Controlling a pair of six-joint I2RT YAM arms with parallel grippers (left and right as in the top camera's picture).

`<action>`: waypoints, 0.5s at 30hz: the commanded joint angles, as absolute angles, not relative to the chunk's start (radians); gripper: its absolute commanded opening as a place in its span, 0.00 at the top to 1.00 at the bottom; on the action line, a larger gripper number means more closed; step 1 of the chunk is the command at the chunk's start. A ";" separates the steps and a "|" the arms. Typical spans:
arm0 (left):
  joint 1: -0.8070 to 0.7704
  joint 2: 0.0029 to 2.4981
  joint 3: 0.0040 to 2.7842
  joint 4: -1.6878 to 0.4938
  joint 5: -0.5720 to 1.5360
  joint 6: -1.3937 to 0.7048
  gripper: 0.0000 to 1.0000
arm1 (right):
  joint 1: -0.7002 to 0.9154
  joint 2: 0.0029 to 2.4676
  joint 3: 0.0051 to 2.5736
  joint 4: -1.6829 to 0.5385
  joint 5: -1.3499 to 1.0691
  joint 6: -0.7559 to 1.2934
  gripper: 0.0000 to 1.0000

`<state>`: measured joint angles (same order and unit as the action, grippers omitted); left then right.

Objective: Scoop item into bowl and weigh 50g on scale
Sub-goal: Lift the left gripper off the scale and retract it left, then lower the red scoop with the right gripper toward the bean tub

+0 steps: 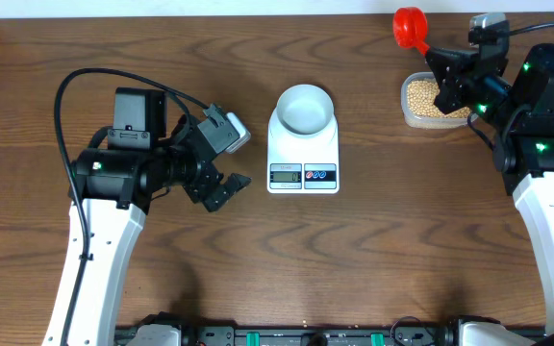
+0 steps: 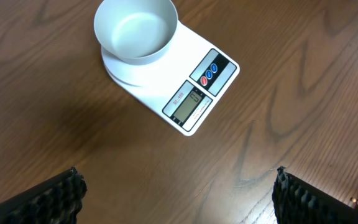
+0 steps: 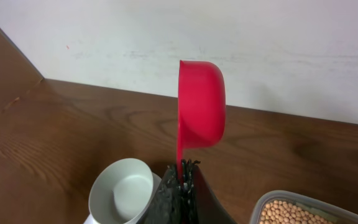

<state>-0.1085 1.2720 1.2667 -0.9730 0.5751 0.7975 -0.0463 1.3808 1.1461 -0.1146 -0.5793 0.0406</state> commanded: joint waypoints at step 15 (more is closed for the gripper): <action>-0.101 1.279 1.286 -0.979 0.595 0.841 0.02 | -0.043 1.382 1.161 -0.114 -0.575 -0.002 0.99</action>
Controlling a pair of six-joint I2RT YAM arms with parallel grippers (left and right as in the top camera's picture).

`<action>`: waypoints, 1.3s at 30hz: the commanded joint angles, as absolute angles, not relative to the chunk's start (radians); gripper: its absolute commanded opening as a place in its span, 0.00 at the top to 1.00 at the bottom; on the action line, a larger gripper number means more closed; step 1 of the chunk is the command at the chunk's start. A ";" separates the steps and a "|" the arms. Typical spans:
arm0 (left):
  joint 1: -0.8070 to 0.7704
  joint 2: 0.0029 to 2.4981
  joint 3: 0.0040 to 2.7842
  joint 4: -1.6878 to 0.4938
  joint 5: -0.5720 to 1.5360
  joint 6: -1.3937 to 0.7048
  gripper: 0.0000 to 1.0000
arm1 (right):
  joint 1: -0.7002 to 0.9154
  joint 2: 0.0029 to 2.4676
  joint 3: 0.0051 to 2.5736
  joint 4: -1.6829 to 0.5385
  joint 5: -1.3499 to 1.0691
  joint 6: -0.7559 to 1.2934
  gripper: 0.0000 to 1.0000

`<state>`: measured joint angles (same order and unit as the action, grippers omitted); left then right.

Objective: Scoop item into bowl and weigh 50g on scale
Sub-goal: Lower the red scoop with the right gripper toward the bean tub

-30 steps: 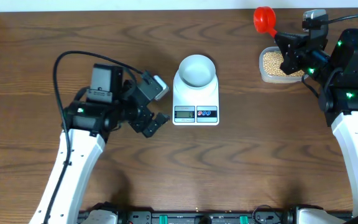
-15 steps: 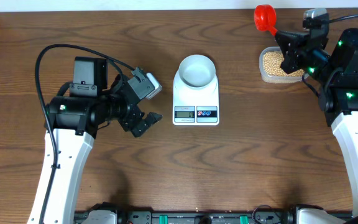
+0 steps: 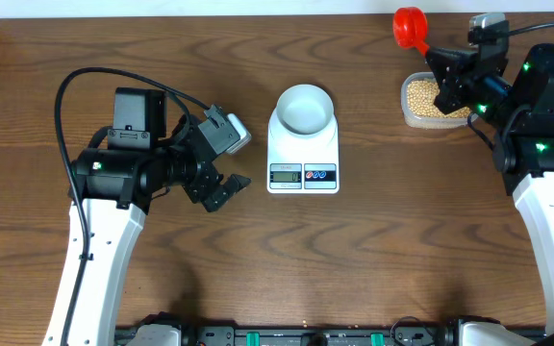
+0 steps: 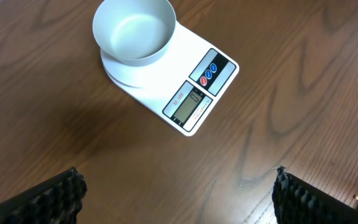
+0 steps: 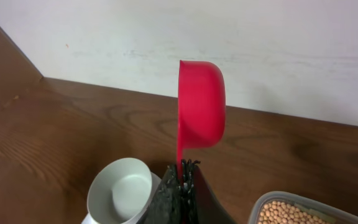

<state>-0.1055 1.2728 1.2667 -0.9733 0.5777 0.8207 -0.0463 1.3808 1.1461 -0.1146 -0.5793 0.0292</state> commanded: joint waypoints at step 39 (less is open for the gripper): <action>-0.101 1.279 1.286 -0.979 0.594 0.841 0.02 | -0.044 1.382 1.441 -0.825 -0.160 -0.168 0.99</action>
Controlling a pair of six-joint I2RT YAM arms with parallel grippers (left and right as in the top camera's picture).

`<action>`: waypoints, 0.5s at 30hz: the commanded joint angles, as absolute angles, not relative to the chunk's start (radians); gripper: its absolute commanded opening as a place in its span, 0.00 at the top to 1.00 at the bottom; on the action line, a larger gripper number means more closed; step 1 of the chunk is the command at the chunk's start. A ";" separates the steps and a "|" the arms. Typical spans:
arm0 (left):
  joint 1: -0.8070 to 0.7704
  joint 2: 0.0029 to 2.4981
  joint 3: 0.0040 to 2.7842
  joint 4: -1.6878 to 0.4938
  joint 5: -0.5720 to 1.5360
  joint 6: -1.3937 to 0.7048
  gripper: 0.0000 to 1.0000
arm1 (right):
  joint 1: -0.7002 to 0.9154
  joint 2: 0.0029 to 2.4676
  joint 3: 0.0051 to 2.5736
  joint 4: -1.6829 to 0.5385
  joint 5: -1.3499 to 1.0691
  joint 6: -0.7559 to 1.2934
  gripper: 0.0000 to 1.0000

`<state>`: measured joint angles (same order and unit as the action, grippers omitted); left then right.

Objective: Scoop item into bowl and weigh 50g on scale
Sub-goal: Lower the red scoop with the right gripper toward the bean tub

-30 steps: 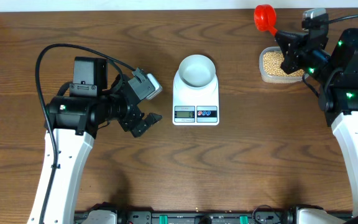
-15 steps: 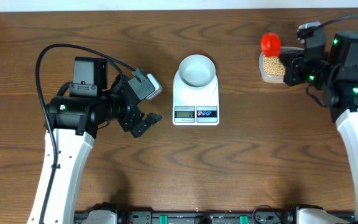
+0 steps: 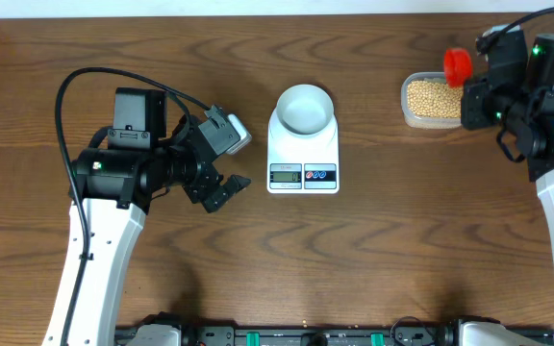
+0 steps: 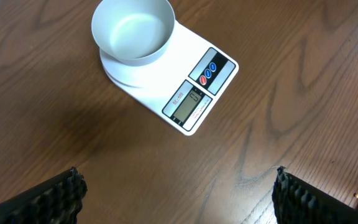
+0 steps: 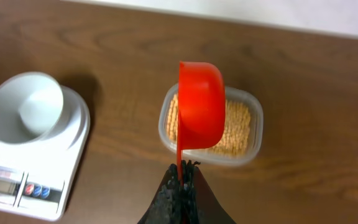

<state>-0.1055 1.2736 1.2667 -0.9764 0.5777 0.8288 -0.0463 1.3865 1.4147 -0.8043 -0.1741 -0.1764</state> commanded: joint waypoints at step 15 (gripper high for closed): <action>-0.101 1.279 1.286 -0.979 0.595 0.841 0.02 | 0.007 1.484 1.441 -0.624 -0.220 -0.151 0.99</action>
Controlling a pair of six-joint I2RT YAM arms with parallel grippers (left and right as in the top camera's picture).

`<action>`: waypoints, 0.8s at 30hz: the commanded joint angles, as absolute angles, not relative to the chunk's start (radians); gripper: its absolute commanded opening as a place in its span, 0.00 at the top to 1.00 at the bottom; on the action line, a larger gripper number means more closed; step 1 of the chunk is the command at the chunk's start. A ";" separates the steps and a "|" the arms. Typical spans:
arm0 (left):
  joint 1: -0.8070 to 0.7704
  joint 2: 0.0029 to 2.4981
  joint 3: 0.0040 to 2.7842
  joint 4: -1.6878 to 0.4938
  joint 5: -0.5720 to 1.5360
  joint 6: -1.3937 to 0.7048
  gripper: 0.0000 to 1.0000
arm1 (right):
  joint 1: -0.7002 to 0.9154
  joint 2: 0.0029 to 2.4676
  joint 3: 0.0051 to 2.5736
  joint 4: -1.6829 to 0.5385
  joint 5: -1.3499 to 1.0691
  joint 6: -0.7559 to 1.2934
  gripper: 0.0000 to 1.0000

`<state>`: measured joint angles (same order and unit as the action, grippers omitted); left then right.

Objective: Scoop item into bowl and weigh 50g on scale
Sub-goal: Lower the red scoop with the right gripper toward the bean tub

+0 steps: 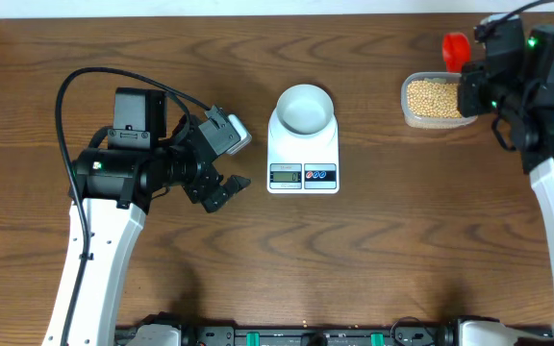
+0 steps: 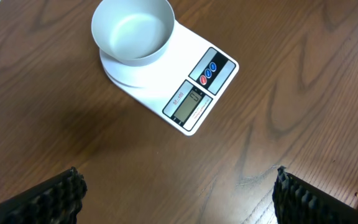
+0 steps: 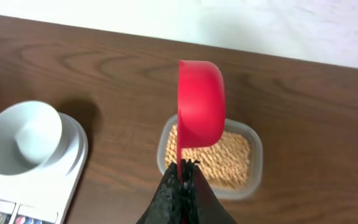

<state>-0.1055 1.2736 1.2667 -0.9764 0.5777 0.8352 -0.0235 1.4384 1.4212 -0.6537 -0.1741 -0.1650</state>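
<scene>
A white bowl (image 1: pixel 304 106) stands empty on the white scale (image 1: pixel 303 163) at the table's middle; both also show in the left wrist view, bowl (image 2: pixel 133 31) and scale (image 2: pixel 191 93). At the far right, my right gripper (image 3: pixel 180 167) is shut on the handle of a red scoop (image 3: pixel 200 102), held on edge above a clear tub of yellow beans (image 3: pixel 213 158). Seen from overhead, the scoop (image 1: pixel 456 44) sits at the tub's (image 1: pixel 433 99) far right corner. My left gripper (image 1: pixel 221 188) hangs open left of the scale, nothing between its fingers (image 2: pixel 55 196).
The bowl (image 3: pixel 20 137) on its scale shows at lower left in the right wrist view. A white wall borders the table's far edge. Both arms' white bases stand along the near edge, left and right.
My right gripper has tilted and shifted slightly, so the scoop now sits a little further back over the bean tub. The left arm, bowl and scale have not moved.
My right gripper held the red scoop high, left of and beyond the bean tub, pointing toward the wall. Later it had swung right, looking down with the scoop over the tub, where it stays now. The left gripper stayed open beside the scale throughout.
</scene>
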 commanded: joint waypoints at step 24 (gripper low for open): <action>-0.013 1.279 1.287 -1.021 0.648 0.743 0.02 | 0.069 1.509 1.441 -0.570 -0.212 -0.151 0.99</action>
